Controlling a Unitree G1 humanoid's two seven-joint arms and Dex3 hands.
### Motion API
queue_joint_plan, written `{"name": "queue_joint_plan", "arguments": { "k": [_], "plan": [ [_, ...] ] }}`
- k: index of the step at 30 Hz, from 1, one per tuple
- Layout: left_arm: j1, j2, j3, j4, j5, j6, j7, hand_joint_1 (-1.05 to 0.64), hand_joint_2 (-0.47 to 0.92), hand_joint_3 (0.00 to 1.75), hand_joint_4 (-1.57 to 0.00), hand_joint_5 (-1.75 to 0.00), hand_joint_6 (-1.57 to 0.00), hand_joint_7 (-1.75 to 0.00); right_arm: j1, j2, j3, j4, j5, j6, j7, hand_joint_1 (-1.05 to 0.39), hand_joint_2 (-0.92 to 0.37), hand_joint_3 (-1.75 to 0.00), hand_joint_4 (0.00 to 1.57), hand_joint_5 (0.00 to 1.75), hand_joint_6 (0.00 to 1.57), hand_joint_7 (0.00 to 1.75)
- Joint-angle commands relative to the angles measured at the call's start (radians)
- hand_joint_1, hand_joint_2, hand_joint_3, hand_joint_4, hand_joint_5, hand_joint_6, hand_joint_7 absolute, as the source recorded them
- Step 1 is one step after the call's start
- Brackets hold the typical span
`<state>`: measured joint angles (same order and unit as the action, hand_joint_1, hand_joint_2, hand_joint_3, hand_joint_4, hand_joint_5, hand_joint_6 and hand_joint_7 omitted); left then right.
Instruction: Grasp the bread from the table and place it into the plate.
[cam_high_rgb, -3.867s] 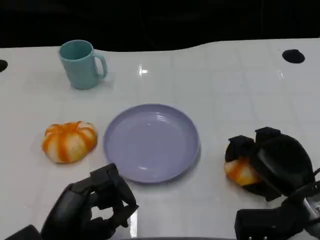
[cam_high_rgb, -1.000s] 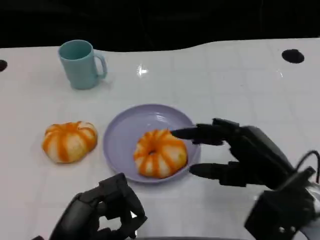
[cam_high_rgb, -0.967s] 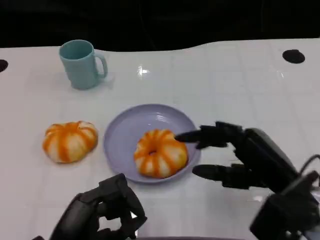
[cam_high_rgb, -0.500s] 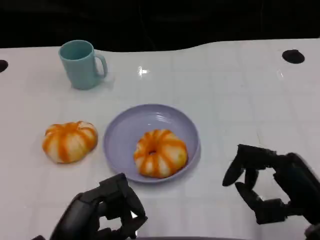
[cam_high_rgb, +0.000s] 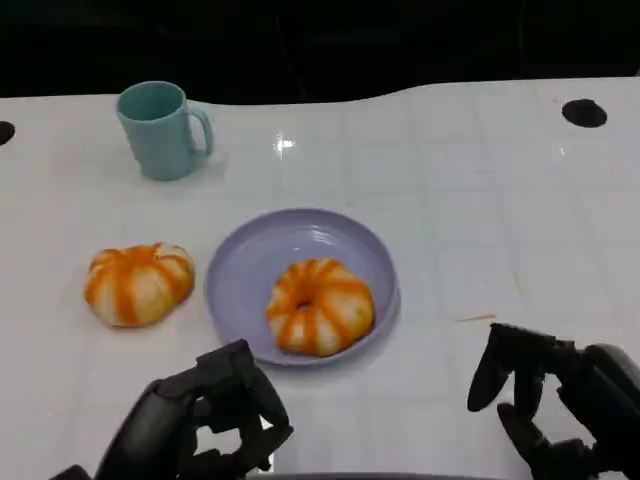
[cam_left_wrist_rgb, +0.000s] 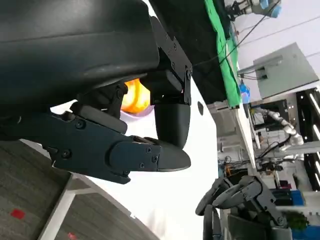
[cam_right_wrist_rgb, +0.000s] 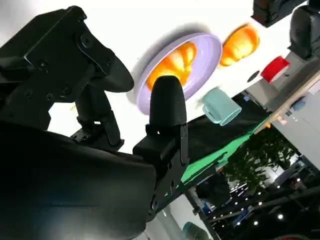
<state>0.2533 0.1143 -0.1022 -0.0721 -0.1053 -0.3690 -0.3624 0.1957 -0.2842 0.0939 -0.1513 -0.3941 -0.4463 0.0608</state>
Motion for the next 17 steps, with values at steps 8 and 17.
{"name": "queue_joint_plan", "arguments": {
  "k": [8,17],
  "plan": [
    [-0.018,0.014,0.02,0.036,-0.007,-0.014,-0.002,-0.49,0.92,0.31,-0.7,-1.75,-0.61,-1.55,-0.035,-0.025,-0.003,0.106,-0.113,-0.067,-0.104,-0.02,-0.26,-1.38,0.76,1.75,0.59,1.58],
    [-0.028,0.02,0.028,0.054,-0.002,-0.03,-0.002,-0.49,0.92,0.31,-0.71,-1.75,-0.62,-1.56,-0.057,-0.024,0.005,0.137,-0.128,-0.088,-0.129,0.01,-0.25,-1.38,0.77,1.75,0.63,1.55]
  ]
}}
